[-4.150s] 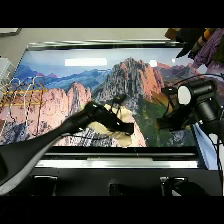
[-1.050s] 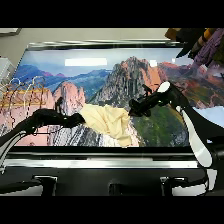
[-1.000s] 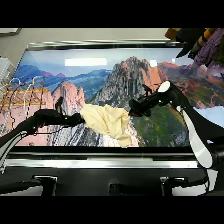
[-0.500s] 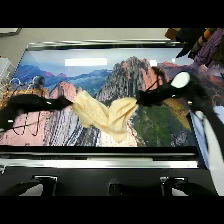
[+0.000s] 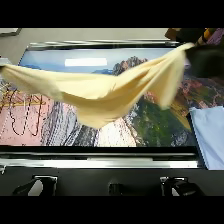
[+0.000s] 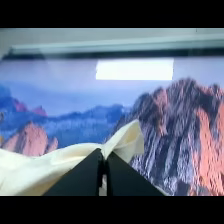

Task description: Fold the clothes and pants, and hang the long-sleeved shirts on hangers.

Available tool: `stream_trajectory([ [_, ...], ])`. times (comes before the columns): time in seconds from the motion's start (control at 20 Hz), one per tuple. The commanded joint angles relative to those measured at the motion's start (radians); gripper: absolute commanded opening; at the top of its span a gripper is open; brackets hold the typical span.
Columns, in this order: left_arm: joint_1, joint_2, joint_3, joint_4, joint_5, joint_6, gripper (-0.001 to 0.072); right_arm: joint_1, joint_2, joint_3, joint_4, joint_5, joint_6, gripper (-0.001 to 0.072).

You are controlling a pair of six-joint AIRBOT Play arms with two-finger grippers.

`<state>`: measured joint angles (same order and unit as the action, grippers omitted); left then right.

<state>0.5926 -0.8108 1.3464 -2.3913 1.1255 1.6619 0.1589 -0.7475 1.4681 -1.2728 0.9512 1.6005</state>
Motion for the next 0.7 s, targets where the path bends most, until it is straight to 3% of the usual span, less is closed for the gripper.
stream_trajectory([
  [0.0,0.091,0.151,0.08,0.019,0.02,-0.122,0.0012,0.0,0.172,0.049,-0.023,-0.041,0.069,0.0031],
  [0.15,0.127,0.231,0.087,0.066,0.019,-0.182,0.0012,0.0,0.239,0.055,-0.023,-0.042,0.174,0.0031],
  [0.3,0.129,0.205,0.087,0.066,0.019,-0.177,0.0012,0.0,0.197,0.055,-0.037,0.052,0.235,0.0031],
  [0.45,0.09,0.081,0.087,0.063,0.008,-0.101,0.0012,0.0,0.034,0.054,-0.048,0.167,0.253,0.0031],
  [0.65,-0.134,-0.237,0.087,0.156,-0.095,-0.034,0.0012,0.001,-0.329,0.052,0.022,0.235,0.251,0.0031],
])
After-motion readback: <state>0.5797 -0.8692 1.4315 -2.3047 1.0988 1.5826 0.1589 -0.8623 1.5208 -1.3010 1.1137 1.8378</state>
